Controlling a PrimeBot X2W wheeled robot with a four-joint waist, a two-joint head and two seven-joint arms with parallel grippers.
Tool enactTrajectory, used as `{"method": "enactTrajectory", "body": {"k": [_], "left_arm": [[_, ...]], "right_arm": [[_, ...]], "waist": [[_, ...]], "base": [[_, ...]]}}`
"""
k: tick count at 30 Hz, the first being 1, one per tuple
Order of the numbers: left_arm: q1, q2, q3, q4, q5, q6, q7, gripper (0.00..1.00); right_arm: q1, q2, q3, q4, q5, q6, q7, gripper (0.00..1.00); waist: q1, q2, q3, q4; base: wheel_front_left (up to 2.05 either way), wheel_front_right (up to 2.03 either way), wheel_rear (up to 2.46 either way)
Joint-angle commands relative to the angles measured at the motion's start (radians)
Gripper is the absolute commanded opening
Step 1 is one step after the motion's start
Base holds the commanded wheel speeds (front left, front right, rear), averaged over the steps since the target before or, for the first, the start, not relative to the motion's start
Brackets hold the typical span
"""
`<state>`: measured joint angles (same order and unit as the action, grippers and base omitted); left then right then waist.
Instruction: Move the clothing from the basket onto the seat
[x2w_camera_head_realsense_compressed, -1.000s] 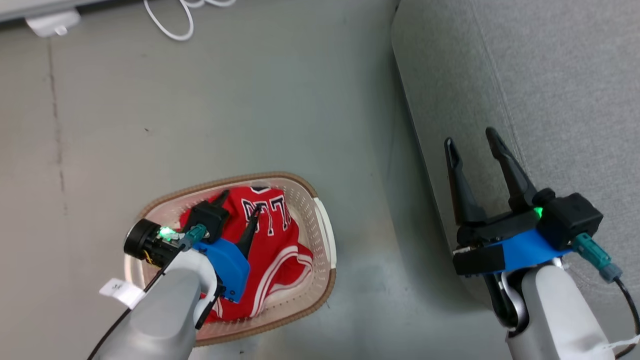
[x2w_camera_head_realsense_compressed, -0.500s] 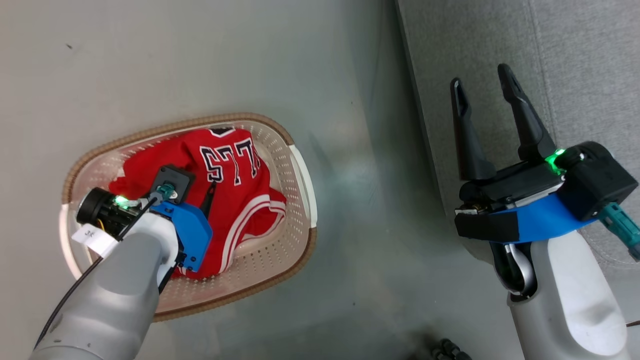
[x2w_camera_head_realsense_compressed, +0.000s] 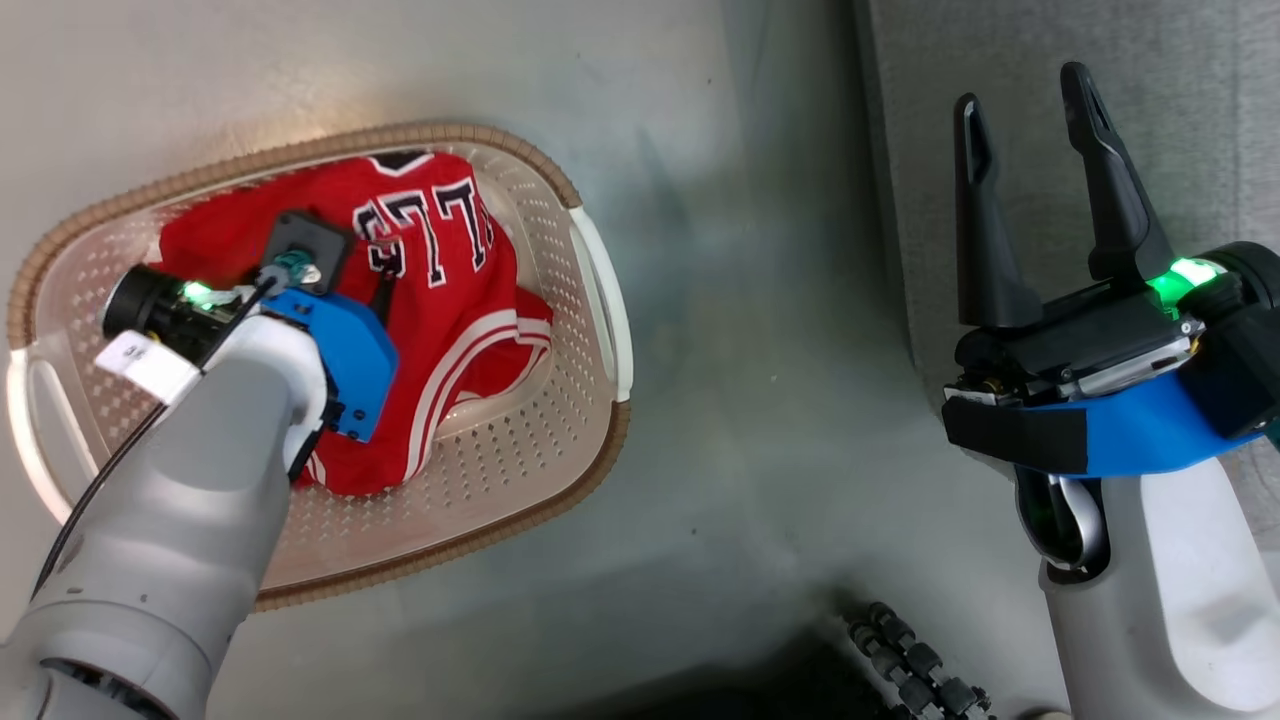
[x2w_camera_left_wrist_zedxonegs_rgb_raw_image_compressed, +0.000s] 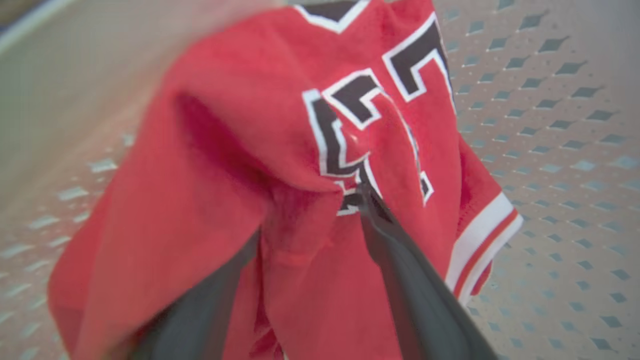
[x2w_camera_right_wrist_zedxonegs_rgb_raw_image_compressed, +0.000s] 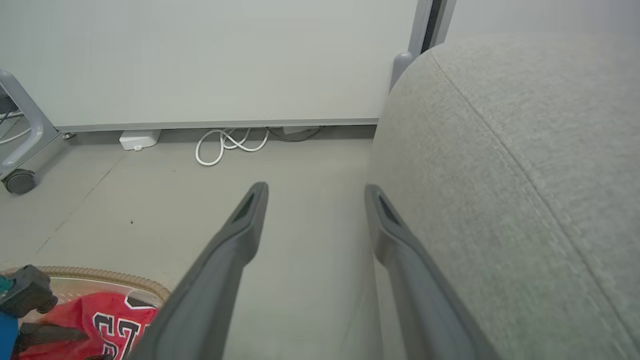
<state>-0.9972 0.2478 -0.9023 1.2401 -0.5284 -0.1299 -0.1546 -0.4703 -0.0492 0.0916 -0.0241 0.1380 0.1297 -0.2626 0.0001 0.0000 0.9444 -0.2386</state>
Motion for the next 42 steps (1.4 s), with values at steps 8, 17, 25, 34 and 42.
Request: {"method": "enactTrajectory", "body": {"k": [8, 17, 25, 34, 42], "left_arm": [[-0.039, -0.014, -0.034, 0.025, -0.023, 0.000, 0.030, 1.00], [-0.035, -0.027, -0.068, 0.036, -0.034, 0.000, 0.033, 0.00], [-0.011, -0.049, -0.082, -0.025, -0.092, 0.000, -0.064, 0.00], [0.042, -0.050, -0.093, -0.112, -0.143, 0.000, -0.111, 0.00], [0.126, -0.016, -0.004, -0.291, -0.088, 0.009, -0.112, 0.00]], "right_arm": [[-0.006, -0.002, -0.001, -0.021, -0.010, 0.002, -0.003, 1.00], [-0.004, -0.002, -0.010, -0.027, -0.009, 0.002, -0.003, 1.00], [-0.008, -0.002, -0.006, -0.004, -0.009, 0.001, -0.003, 1.00], [0.024, -0.002, 0.003, 0.046, -0.022, 0.001, -0.003, 1.00], [0.087, -0.002, 0.000, 0.099, -0.036, 0.001, -0.003, 1.00]], "waist": [[-0.0001, 0.0000, 0.051, 0.004], [-0.0001, 0.0000, 0.040, 0.015], [-0.0001, 0.0000, -0.033, 0.043], [-0.0001, 0.0000, -0.198, 0.086], [-0.0001, 0.0000, -0.370, 0.128]], "base": [[0.00, 0.00, 0.00], [0.00, 0.00, 0.00], [0.00, 0.00, 0.00], [0.00, 0.00, 0.00], [0.00, 0.00, 0.00]]}}
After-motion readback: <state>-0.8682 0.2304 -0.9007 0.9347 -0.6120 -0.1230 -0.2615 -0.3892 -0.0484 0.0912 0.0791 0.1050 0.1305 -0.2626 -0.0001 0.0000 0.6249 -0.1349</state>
